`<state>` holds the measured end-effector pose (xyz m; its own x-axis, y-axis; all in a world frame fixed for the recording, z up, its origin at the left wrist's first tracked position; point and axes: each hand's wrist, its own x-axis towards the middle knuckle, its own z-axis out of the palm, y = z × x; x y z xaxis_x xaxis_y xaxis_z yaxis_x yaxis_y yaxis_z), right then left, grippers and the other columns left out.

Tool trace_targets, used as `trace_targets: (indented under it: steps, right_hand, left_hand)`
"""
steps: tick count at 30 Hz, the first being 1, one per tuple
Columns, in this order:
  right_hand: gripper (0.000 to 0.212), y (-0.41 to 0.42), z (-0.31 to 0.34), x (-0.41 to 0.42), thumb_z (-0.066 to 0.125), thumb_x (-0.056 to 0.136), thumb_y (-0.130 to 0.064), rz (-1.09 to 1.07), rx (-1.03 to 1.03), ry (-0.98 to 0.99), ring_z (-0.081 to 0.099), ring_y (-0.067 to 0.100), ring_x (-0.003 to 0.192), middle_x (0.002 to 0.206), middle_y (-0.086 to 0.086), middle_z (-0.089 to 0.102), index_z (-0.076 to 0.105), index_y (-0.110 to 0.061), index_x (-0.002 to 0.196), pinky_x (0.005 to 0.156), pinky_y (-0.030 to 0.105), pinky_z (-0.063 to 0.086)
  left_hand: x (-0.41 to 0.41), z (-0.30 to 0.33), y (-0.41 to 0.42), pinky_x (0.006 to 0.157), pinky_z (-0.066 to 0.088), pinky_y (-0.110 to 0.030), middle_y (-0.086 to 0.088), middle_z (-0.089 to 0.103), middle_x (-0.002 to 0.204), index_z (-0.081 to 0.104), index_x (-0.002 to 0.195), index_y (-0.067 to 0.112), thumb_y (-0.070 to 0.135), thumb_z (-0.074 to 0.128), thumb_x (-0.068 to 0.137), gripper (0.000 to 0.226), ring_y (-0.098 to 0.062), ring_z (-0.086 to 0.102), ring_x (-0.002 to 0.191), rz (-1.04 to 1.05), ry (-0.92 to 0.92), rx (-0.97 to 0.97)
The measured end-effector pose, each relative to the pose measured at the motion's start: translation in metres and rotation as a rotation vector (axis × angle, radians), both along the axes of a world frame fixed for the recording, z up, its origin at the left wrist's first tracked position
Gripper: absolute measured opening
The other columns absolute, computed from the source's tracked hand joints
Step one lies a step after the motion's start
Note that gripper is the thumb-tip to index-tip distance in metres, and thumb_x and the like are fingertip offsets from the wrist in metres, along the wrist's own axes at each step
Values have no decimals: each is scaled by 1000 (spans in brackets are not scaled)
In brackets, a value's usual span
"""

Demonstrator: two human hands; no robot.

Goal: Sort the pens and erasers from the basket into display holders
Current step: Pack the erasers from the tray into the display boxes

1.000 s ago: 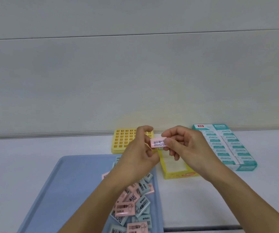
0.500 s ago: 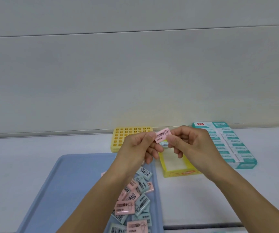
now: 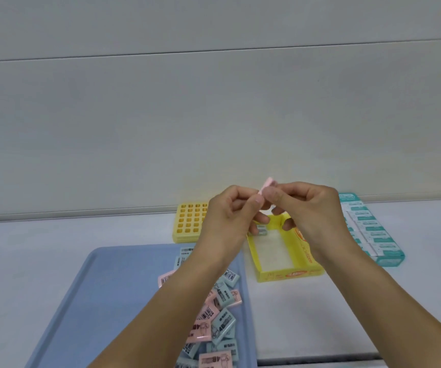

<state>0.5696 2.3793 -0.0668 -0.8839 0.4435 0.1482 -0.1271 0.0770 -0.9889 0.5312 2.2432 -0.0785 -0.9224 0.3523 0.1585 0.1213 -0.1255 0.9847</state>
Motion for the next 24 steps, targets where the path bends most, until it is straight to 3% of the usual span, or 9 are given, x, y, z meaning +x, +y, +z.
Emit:
trace_targets:
  steps: [4,7,8,10,12,15,17,21,24]
  right_hand:
    - [6,2,5,-8,79,75,-30,-17,3,53,67,4,63,70,-4,73,77,-24,77,45,16,45]
    - [7,15,1,-13,79,77,-23,-29,143,77,66,3,67,72,-6,73,74,-19,80,53,21,53]
    - [8,24,-2,-15,79,78,-23,-36,335,49,64,3,68,72,-8,71,72,-20,80,60,23,54]
    - [9,39,-11,-17,71,84,-30,32,949,-126,61,9,82,80,-10,65,67,-22,82,72,31,51]
    - [10,43,-24,-21,58,93,-33,169,1389,-273,53,18,99,89,-6,53,60,-26,87,73,34,45]
    - [13,39,-40,-31,54,96,-25,228,1636,-315,44,21,107,101,0,48,62,-23,105,65,33,35]
    - [13,36,-44,-36,56,94,-21,220,1697,-295,43,21,105,102,1,47,62,-20,105,61,33,31]
    - [15,34,-52,-41,55,93,-22,178,1732,-245,45,22,102,103,1,48,64,-20,104,63,32,25]
    - [19,35,-57,-42,55,94,-30,160,1631,-254,43,20,101,101,-1,46,68,-23,106,66,30,23]
  left_hand:
    - [-6,6,12,54,49,-20,3,73,77,63,91,9,21,68,91,13,-11,67,67,-15,87,-38]
    - [-24,-3,9,68,49,-22,17,68,85,67,95,22,26,67,91,5,-5,63,79,29,290,-330]
    - [-32,-7,6,77,49,-27,18,66,95,67,101,26,30,66,90,11,-6,61,89,64,405,-554]
    - [-44,-14,3,93,40,-34,13,61,120,63,116,32,40,64,89,28,-13,52,112,64,645,-1054]
    - [-50,-20,9,94,30,-35,9,57,129,60,124,33,45,64,86,40,-16,45,121,5,786,-1328]
    - [-54,-26,25,83,28,-33,6,61,117,65,117,30,44,67,81,38,-19,47,113,-19,874,-1433]
    - [-55,-28,30,76,27,-30,3,62,109,67,111,25,36,70,80,32,-21,49,107,-18,850,-1447]
    - [-57,-35,31,67,35,-29,-1,63,101,69,107,20,21,70,81,26,-21,49,105,-31,730,-1360]
    - [-59,-37,29,66,36,-30,-2,59,97,68,103,15,18,68,82,21,-21,47,103,-70,713,-1341]
